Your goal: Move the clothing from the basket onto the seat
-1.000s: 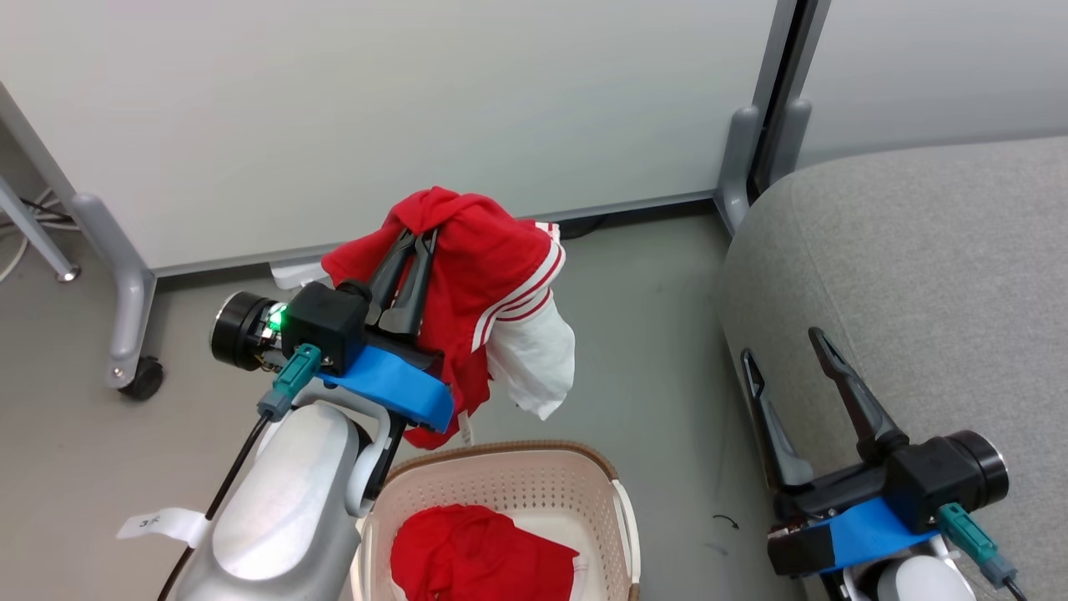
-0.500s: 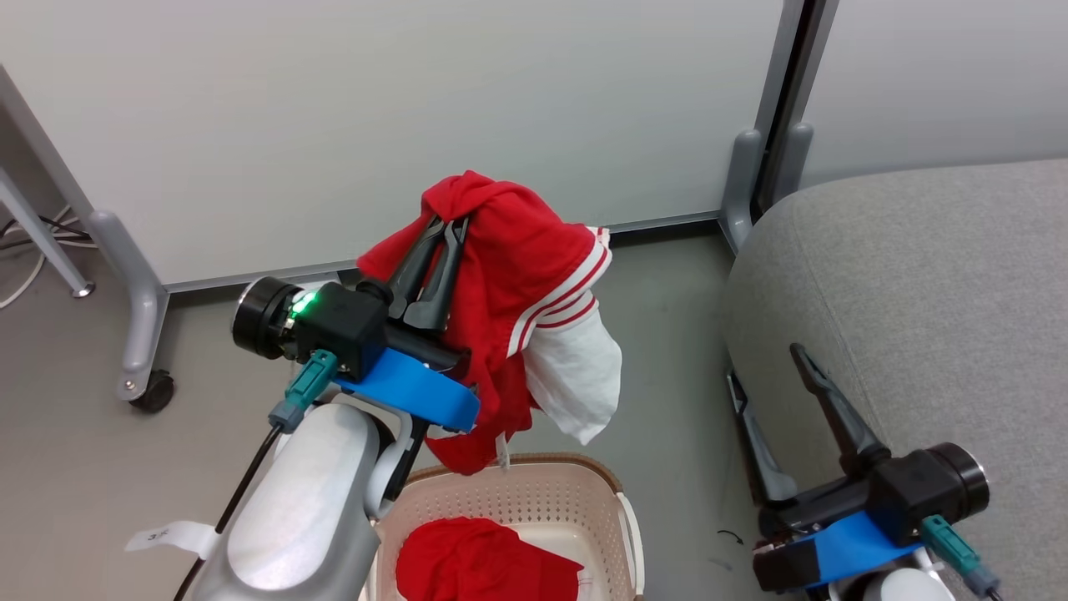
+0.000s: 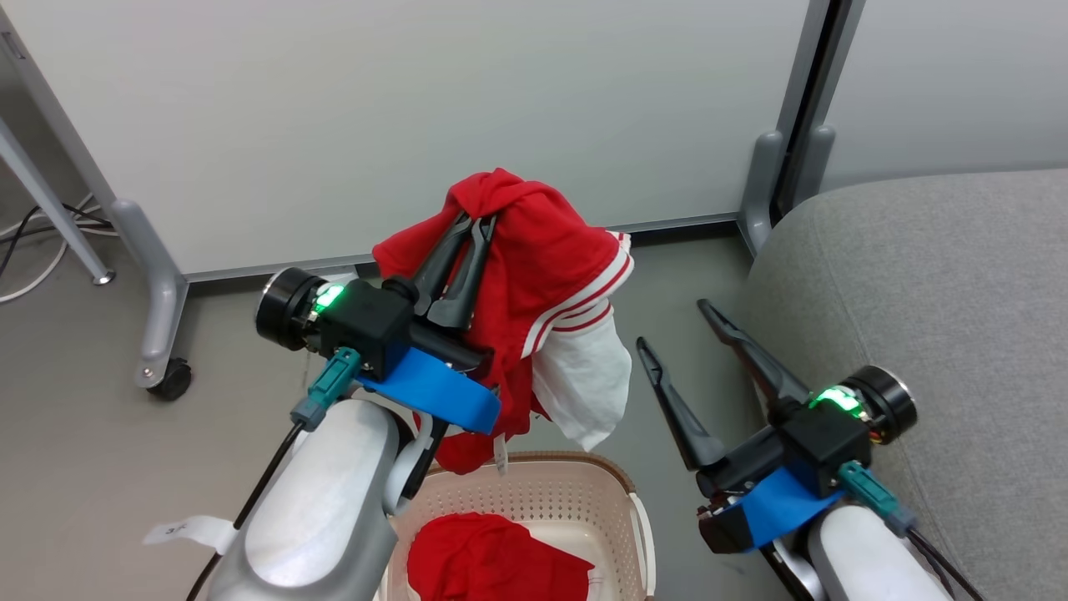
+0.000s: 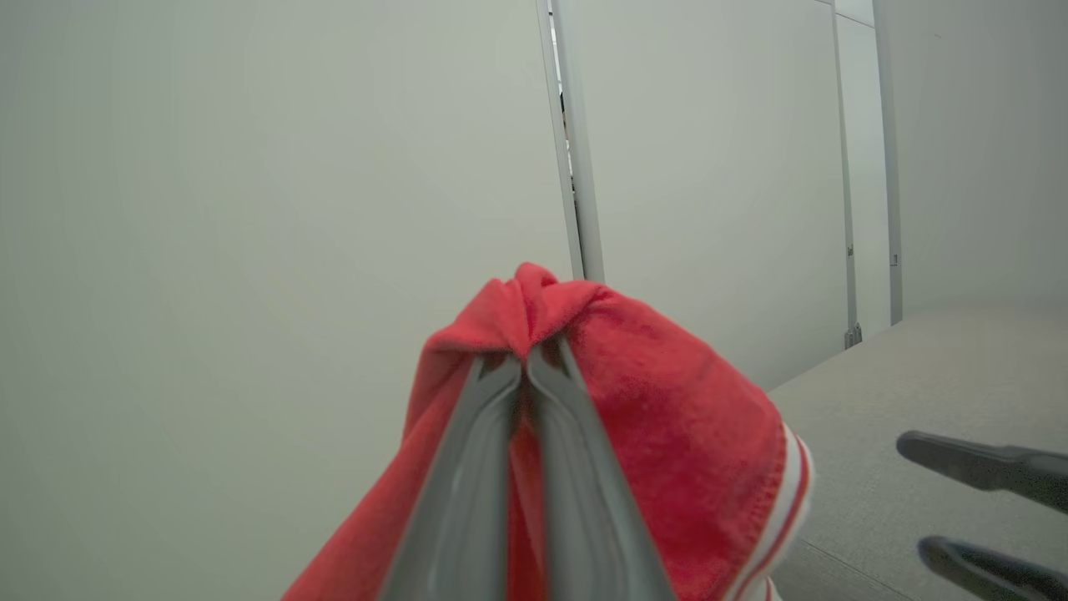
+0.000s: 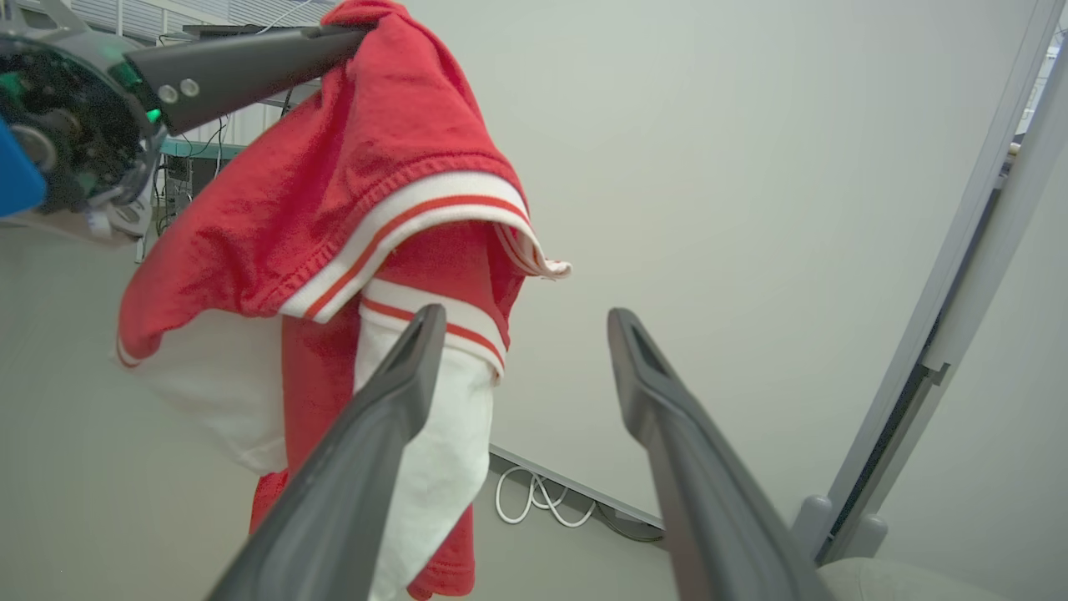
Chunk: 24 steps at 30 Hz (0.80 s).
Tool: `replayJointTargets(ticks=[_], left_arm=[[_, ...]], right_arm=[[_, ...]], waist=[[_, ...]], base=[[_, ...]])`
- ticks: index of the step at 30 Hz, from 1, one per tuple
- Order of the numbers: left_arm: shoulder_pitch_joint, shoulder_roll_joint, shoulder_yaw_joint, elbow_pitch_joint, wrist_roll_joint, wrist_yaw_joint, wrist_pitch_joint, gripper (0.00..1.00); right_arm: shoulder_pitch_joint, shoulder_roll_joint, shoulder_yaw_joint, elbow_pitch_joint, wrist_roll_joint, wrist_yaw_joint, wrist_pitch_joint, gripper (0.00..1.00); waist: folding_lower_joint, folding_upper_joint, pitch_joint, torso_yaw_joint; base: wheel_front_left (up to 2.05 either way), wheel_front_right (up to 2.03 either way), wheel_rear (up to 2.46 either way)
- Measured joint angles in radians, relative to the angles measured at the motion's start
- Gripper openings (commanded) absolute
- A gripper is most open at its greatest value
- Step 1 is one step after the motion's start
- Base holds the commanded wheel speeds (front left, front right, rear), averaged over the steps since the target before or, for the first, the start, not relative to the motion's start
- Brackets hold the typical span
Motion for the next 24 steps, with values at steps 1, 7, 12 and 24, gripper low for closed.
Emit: replayJointTargets(ticks=[1, 7, 12, 24], left_arm=[[-0.002, -0.002, -0.004, 0.000, 0.000, -0.002, 0.000, 0.00], [-0.009, -0.016, -0.037, 0.001, 0.001, -0.006, 0.000, 0.00], [-0.018, -0.028, -0.074, -0.002, -0.004, -0.010, 0.000, 0.00], [-0.027, -0.041, -0.137, -0.016, -0.023, -0.014, 0.000, 0.00]], right_arm=[[-0.011, -0.002, 0.012, 0.012, 0.000, 0.000, 0.000, 1.00], [-0.084, -0.008, 0.077, 0.108, -0.002, 0.000, 0.000, 1.00], [-0.144, -0.001, 0.102, 0.203, -0.001, 0.000, 0.000, 1.00], [-0.212, 0.043, 0.082, 0.312, 0.001, 0.000, 0.000, 1.00]], waist=[[0.0000, 0.0000, 0.000, 0.004], [0.0000, 0.0000, 0.003, 0.028], [0.0000, 0.0000, 0.004, 0.047], [0.0000, 0.0000, -0.001, 0.074]], base=[[0.00, 0.00, 0.00], [0.00, 0.00, 0.00], [0.00, 0.00, 0.00], [0.00, 0.00, 0.00]])
